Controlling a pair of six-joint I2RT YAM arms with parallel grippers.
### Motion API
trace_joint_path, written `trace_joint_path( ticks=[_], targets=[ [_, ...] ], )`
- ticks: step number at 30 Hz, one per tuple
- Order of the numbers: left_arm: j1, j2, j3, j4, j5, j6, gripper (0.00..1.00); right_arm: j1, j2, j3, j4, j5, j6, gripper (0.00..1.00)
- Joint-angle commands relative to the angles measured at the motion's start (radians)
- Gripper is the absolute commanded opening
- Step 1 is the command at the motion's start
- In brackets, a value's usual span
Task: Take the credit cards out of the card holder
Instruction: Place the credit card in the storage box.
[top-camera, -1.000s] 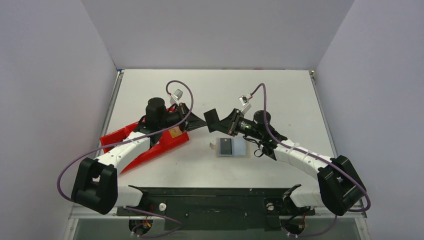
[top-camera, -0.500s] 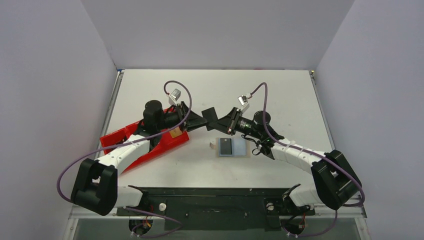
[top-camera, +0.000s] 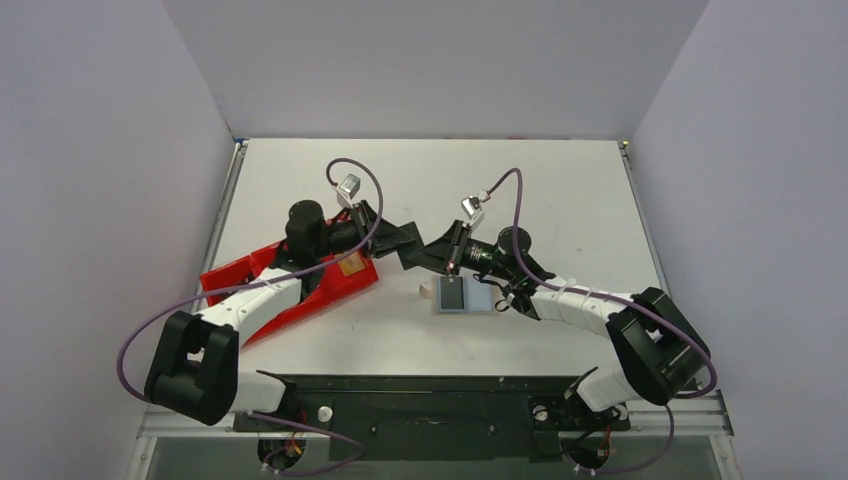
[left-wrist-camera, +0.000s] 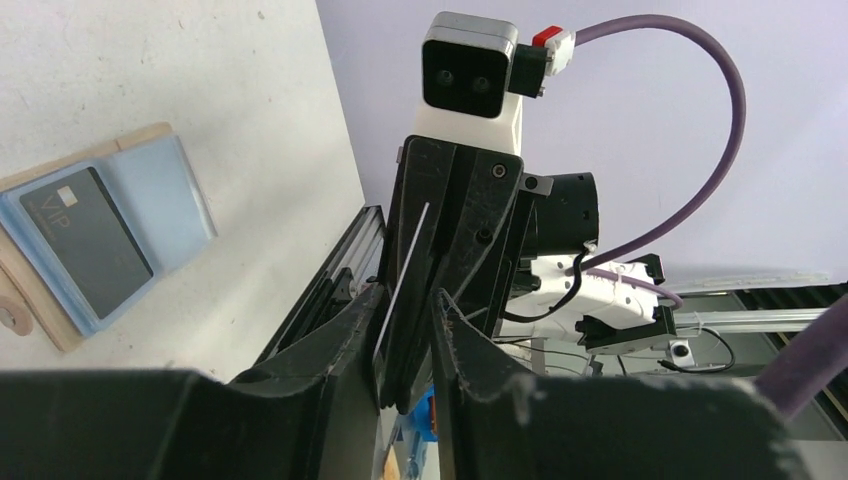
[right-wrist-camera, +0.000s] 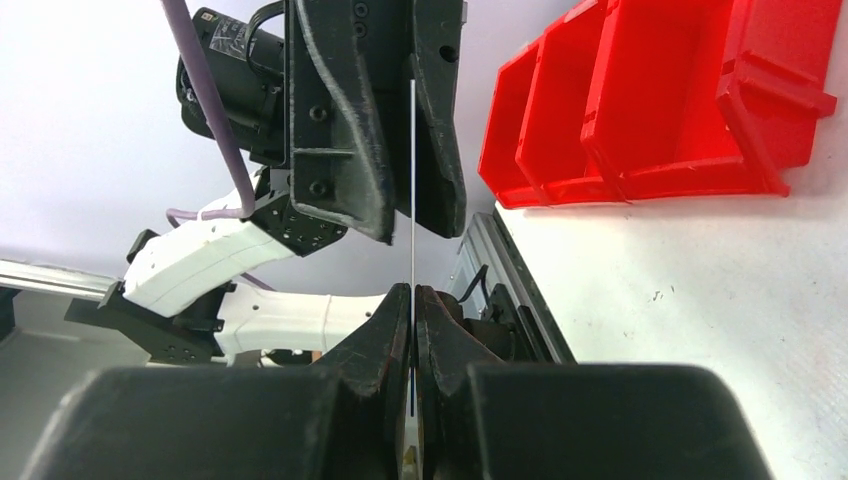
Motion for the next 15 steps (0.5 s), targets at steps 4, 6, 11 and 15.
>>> trace_joint_path(
  ticks=[4, 6, 11, 15],
  targets=[
    [0.004, 0.015, -0.019, 0.116, 0.012, -0.032, 0.05, 0.002, 0.002, -0.006, 0.059, -0.011, -0.008, 0.0],
    [0.004, 0.01, -0.025, 0.115, 0.011, -0.032, 0.0, 0.002, 0.003, -0.006, 0.047, -0.008, -0.013, 0.0],
    [0.015, -0.038, -0.015, -0.029, -0.031, 0.055, 0.0, 0.003, -0.027, 0.027, -0.143, 0.035, -0.123, 0.6],
    [0.022, -0.123, 0.059, -0.431, -0.202, 0.291, 0.0, 0.0, -0.105, 0.074, -0.444, 0.164, -0.284, 0.73]
  ],
)
